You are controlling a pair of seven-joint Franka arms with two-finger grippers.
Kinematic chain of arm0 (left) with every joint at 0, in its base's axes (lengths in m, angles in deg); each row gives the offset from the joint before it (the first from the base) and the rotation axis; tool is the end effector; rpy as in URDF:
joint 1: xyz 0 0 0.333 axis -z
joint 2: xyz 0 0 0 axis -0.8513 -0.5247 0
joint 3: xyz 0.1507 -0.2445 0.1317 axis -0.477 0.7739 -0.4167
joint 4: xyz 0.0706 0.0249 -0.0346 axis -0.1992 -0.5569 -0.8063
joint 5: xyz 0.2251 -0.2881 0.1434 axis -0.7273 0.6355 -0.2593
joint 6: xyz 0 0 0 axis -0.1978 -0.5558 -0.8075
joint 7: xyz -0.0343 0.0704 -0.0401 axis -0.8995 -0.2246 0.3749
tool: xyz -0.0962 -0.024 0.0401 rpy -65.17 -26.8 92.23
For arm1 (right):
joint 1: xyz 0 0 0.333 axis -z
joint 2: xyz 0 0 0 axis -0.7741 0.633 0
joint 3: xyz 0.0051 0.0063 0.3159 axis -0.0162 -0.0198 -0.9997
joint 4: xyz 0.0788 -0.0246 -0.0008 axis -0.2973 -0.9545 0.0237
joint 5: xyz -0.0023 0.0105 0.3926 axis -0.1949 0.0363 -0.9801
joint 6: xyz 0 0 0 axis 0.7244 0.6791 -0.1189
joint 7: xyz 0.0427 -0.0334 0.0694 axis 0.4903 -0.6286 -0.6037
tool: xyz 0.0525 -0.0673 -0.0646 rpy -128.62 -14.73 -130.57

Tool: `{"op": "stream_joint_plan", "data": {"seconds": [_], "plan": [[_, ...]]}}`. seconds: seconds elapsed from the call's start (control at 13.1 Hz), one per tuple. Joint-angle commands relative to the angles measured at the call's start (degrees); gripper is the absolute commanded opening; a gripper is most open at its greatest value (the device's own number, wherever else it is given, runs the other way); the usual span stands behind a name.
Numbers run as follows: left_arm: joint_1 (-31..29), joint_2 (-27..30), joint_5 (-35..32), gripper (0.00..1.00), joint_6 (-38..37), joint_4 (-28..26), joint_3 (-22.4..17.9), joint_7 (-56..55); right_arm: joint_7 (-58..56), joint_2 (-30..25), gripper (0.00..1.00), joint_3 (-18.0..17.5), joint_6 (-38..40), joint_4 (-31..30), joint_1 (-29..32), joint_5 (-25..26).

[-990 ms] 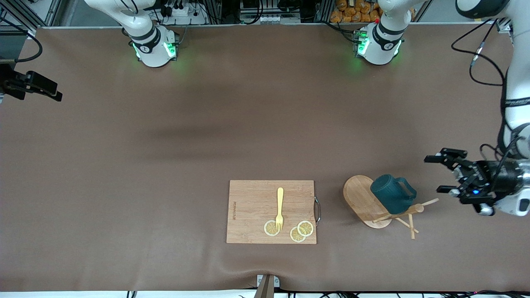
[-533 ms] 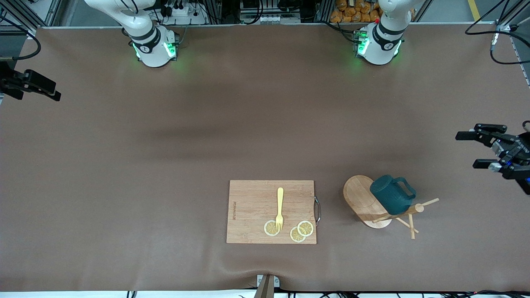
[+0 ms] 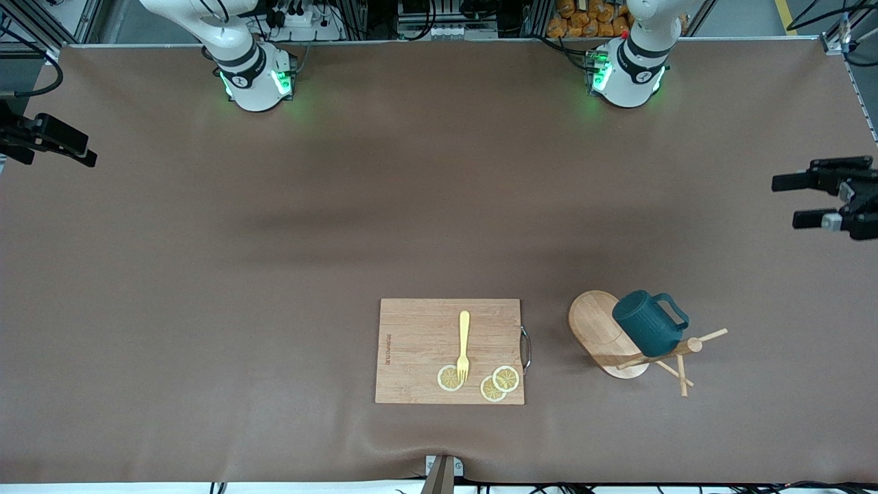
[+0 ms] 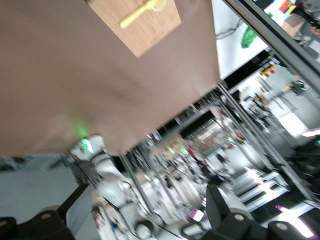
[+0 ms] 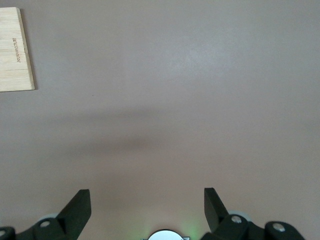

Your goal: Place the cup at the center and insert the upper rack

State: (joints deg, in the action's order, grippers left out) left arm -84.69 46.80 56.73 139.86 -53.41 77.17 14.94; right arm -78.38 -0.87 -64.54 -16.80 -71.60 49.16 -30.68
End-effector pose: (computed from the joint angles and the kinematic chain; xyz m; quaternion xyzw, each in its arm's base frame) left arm 0.6193 0.0518 0.6267 0.7848 0.3395 -0.2502 0.4542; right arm 0.5362 -0.0162 0.6632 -0.9988 0.0297 0.0388 0.0060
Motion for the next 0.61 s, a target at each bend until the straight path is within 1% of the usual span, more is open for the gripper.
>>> {"op": "stream_joint_plan", "data": {"seconds": [0.0,0.08,0.3,0.53], "plan": [[-0.03,4.06,-6.92,1.00,-1.82,-2.16,0.97,5.25,-0.28,-0.86,1.00,0.11,2.95,0.85,0.50,0.10],[-0.03,5.20,-9.99,1.00,-1.82,-2.16,2.28,6.31,-0.19,-1.56,1.00,0.11,4.01,1.11,0.68,0.10],[0.14,7.75,-19.66,1.00,-1.73,-2.16,5.80,10.35,-0.19,-3.84,1.00,0.20,4.02,1.11,0.68,-0.60],[0.06,8.20,-30.91,1.00,-1.65,-2.24,11.07,15.80,-0.19,-5.87,1.00,-0.06,4.20,0.85,0.59,-0.69]]}}
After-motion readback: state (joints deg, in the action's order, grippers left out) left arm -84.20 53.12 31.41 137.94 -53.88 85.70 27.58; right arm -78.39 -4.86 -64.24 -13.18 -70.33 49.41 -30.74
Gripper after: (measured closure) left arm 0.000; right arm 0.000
